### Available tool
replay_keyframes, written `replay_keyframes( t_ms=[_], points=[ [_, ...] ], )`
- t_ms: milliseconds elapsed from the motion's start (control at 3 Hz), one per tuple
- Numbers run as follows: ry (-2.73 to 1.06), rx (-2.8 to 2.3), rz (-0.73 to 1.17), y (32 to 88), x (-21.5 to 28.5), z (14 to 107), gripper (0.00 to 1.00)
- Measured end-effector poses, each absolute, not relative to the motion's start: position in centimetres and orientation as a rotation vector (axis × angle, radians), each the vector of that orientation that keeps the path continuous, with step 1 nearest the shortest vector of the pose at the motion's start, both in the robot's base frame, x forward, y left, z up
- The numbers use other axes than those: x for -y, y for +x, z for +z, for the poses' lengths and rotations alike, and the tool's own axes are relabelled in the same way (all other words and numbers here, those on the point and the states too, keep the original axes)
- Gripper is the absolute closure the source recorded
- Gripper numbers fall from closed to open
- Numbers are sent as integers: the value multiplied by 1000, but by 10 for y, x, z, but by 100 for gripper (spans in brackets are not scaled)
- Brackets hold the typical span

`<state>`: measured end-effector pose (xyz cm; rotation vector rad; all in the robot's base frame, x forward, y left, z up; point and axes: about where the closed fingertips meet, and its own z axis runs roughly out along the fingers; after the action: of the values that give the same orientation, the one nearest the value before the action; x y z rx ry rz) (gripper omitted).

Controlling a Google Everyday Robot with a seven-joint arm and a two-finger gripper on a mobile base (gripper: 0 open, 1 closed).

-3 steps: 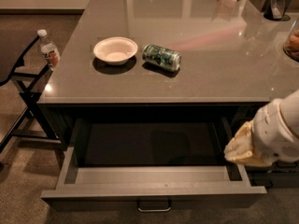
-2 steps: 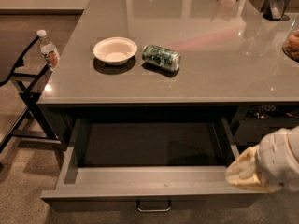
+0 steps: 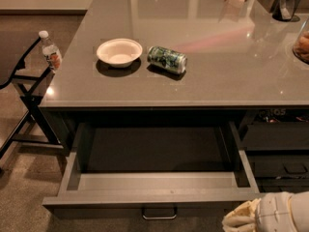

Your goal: Close top drawer

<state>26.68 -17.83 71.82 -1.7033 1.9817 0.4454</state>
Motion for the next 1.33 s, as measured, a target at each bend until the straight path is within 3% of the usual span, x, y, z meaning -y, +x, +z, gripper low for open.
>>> replay_keyframes(
  t_ms=[1000, 1333],
  points=[
    [-1828, -1984, 212, 311, 148, 648, 100],
    [-1804, -2011, 204, 313, 148, 649, 82]
  ],
)
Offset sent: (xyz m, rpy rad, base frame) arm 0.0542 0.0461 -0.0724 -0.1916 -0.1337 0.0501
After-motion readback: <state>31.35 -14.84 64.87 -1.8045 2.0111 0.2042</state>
